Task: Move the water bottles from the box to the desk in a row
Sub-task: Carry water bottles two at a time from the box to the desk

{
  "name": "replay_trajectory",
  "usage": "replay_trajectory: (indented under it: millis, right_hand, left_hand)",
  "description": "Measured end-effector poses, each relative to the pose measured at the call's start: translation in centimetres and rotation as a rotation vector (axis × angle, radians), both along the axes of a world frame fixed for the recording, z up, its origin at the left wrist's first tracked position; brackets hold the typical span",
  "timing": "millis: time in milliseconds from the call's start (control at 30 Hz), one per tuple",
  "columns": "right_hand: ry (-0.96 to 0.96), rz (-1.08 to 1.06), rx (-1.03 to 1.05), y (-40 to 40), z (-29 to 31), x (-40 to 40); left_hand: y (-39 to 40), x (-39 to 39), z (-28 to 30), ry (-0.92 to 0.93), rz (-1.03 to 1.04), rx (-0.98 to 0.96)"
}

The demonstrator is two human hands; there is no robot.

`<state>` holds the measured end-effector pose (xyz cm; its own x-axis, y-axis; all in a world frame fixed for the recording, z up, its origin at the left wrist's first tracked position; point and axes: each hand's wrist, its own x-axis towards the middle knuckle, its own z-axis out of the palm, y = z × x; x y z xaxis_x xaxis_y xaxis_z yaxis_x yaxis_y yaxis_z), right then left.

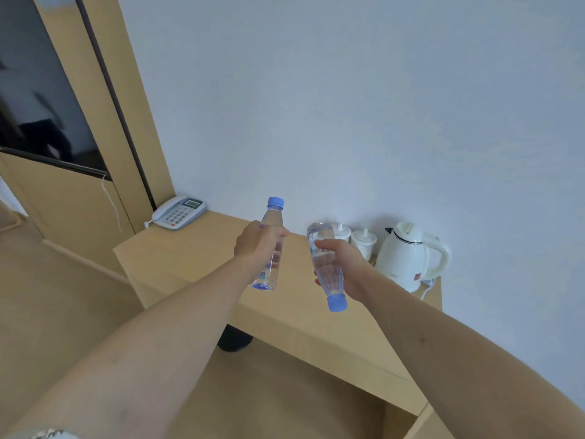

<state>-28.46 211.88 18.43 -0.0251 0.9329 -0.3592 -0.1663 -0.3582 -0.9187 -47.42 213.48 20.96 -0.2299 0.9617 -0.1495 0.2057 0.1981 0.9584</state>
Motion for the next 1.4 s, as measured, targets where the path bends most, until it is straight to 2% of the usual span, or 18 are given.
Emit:
replay_trajectory:
  millis: [333,633,867,1033,1167,1400]
  right_hand:
    - [-0.073,0.044,-0.105,12.9,-1.7,2.0]
    - [-0.530,0.093,-0.194,22.6,-6.3,-0.2]
    - [-0.817,0.134,-0.276,28.4,-7.4,-3.0]
    - [-0.965,0.098,-0.320,31.6,-8.6,-3.7]
    - [-1.092,0.020,-0.246,33.7,-9.5,-3.6]
    - [-1.138,-0.049,-0.147,36.6,-10.3,-2.3]
  left_hand:
    - [13.7,1.7,-2.7,-0.088,-0.076,-0.102]
    - [26.2,-0.3,-9.0,-0.037,-0.272,-0.132]
    - [34.5,-2.6,-11.9,0.256,-0.640,-0.247]
    - [38.6,-2.7,-13.8,0.220,-0.689,-0.269]
    - [40.8,-2.2,-15.8,0.204,-0.671,-0.306]
    - [43.4,-0.1,-18.1,0.264,-0.680,-0.305]
